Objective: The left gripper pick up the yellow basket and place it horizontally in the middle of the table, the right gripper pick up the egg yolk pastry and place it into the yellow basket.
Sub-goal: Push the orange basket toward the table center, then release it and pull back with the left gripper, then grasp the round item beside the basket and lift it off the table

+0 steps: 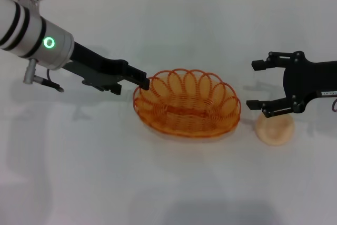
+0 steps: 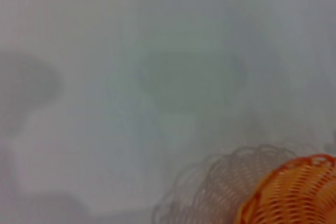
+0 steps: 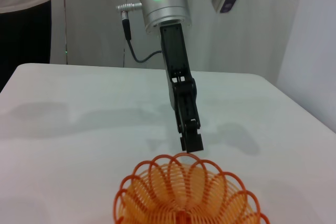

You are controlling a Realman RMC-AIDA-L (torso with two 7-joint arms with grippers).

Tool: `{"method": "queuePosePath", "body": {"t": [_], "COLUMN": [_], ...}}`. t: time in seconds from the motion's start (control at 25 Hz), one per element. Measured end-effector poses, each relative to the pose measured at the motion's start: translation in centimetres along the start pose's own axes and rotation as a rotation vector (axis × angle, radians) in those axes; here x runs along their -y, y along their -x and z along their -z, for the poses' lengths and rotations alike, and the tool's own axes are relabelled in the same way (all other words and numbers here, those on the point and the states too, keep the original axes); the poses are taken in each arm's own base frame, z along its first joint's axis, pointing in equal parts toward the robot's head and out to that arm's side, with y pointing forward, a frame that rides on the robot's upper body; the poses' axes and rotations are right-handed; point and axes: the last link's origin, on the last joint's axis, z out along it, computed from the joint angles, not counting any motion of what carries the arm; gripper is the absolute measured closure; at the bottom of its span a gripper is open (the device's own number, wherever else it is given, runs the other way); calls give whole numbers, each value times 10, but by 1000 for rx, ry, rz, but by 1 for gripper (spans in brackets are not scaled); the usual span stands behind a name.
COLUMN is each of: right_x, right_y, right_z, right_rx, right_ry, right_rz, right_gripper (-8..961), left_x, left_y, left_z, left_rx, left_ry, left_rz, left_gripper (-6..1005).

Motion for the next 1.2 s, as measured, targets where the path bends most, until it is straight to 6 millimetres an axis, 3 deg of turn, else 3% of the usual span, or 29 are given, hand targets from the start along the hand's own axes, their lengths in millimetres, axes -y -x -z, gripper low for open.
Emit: {"method": "queuePosePath", "body": {"t": [0.2,0.48,0.84,1.12,1.2], "right_x": [0,-2,-9,-22,-24], "right_y": [0,-5,-13,-16,-17], "right_z": [0,9,18,25,25], "right_rx": [7,31,39,57,56], "right_ry": [-2,-37,-55,-10,-4], "right_rz": [-10,-59,-117,-147,-152], "right_gripper": [81,80,80,80,80], "left_x": [5,17,40,47,58], "left_y": [-1,4,32,65,81], "left_z": [8,30,59,74,80], "left_rx": [-9,-202,-371,-428,-430], "left_ry": [8,173,257,345,368], "left_rz": [-78,-352,-637,-888,-942], "left_gripper": [208,135,131,130,130]}}
